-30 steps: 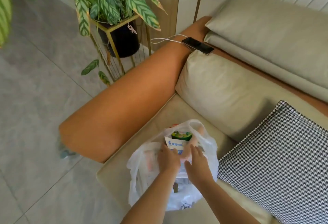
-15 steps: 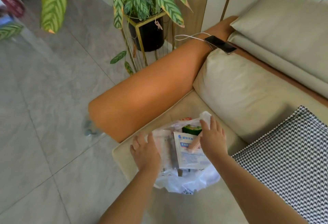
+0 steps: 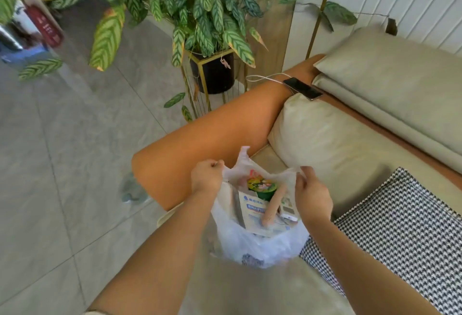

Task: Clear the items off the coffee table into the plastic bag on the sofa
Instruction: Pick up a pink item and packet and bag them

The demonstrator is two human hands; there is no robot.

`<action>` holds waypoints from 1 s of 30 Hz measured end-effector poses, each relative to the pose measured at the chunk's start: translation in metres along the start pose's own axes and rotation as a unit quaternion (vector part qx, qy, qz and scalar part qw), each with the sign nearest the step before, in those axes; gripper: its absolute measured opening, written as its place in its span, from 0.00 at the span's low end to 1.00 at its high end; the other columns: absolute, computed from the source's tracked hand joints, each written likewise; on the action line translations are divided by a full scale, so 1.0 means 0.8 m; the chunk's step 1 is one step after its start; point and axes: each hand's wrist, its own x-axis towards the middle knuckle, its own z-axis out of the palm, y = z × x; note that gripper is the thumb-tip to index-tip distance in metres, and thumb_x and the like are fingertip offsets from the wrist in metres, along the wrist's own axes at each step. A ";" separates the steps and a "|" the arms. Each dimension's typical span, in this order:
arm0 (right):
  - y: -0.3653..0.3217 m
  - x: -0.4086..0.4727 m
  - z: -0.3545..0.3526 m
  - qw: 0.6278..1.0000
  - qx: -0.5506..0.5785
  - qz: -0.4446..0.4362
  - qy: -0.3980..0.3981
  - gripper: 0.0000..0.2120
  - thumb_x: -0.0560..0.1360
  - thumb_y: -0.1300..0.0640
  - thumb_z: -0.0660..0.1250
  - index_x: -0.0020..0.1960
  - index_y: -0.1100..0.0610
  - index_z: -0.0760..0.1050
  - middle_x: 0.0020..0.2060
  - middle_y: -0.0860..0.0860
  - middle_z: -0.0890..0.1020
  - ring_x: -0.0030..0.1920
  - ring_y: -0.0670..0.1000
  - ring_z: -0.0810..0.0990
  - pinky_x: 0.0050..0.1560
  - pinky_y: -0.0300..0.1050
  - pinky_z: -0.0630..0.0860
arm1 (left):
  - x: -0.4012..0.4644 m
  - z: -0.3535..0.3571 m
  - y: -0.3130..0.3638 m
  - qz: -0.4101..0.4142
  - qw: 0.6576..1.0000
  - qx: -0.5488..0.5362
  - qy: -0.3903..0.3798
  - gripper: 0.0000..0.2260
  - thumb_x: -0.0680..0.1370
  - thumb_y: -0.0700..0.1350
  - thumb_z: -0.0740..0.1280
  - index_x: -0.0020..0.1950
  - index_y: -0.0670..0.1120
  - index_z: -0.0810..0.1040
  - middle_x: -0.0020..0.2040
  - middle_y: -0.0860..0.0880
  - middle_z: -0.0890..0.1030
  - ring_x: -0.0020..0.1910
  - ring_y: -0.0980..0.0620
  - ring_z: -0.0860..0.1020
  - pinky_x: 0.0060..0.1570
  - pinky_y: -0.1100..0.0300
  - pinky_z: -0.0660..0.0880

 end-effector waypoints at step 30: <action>0.008 -0.084 -0.054 0.989 -0.083 -0.031 -0.114 0.17 0.79 0.55 0.59 0.67 0.57 0.69 0.59 0.58 0.78 0.59 0.59 0.76 0.50 0.48 0.73 | -0.162 -0.060 -0.050 -0.060 0.996 0.043 -0.051 0.25 0.77 0.38 0.64 0.74 0.44 0.63 0.68 0.42 0.72 0.66 0.45 0.72 0.64 0.59 0.67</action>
